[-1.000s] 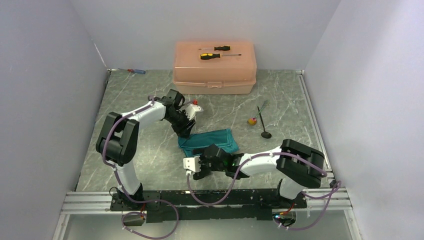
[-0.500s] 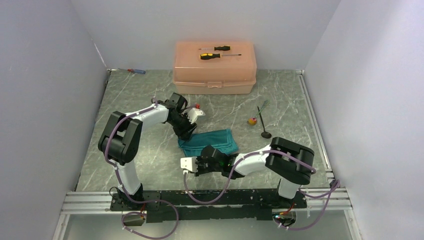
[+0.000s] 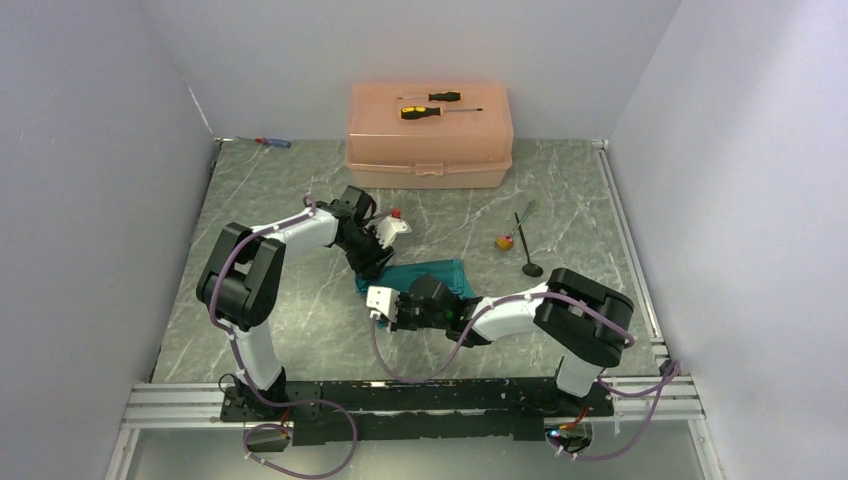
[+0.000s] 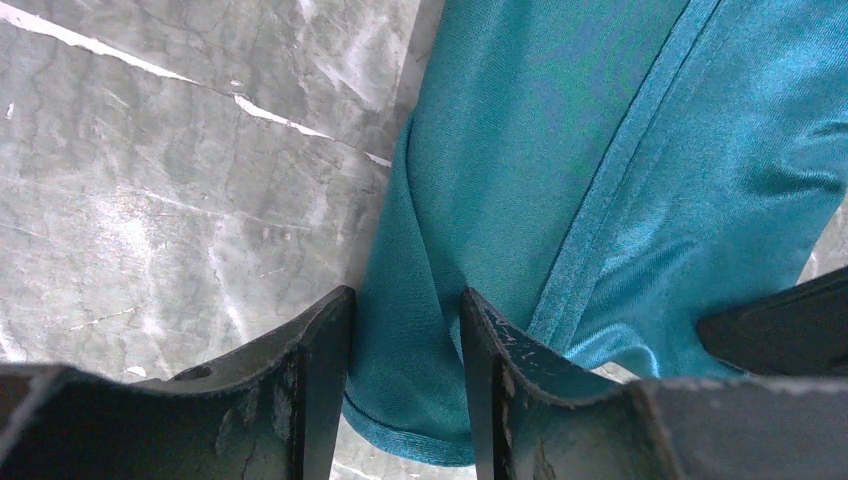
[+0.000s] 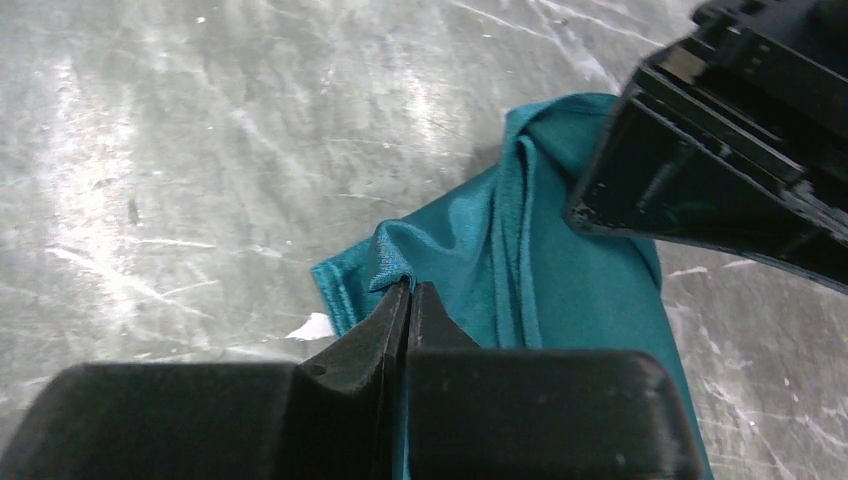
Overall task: Fold the napkin into a case and place the utensils inside
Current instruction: Pick up the 2/3-rectangle-folded napkin at the center of the board.
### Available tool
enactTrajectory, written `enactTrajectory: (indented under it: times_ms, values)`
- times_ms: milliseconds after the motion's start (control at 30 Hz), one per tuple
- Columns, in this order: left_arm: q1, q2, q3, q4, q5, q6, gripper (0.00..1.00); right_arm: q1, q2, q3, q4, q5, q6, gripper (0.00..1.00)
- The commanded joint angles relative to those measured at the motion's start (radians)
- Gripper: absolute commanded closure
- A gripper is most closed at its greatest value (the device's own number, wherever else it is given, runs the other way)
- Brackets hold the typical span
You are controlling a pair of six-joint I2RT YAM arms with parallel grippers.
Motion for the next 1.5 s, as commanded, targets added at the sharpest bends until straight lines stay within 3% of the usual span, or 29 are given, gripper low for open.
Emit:
enactTrajectory:
  times_ms: [0,300,533,700,833,1033,1200,1467]
  values:
    - [-0.004,-0.029,0.008,-0.001,-0.014,0.014,0.51,-0.046,-0.029,0.009,0.091,-0.066,0.073,1.0]
    - [-0.005,-0.035,0.054,-0.056,-0.014,0.005,0.5,-0.088,-0.024,0.004,0.106,-0.146,0.117,1.0]
    - [0.012,-0.145,0.137,-0.164,0.01,0.02,0.44,-0.103,-0.018,-0.027,0.134,-0.173,0.151,1.0]
    - [0.017,-0.287,0.153,-0.288,0.031,0.137,0.43,-0.123,-0.016,-0.049,0.188,-0.179,0.185,1.0]
    - [0.017,-0.399,0.079,-0.36,0.079,0.287,0.43,-0.148,-0.003,-0.054,0.216,-0.218,0.211,1.0]
    - [-0.042,-0.591,-0.196,-0.249,0.113,0.52,0.5,-0.173,0.018,-0.058,0.243,-0.268,0.242,1.0]
    - [-0.1,-0.754,-0.444,-0.007,0.081,0.692,0.51,-0.195,0.016,-0.081,0.273,-0.296,0.267,1.0]
    - [-0.169,-0.734,-0.58,0.19,0.072,0.775,0.46,-0.213,0.041,-0.08,0.284,-0.335,0.285,1.0]
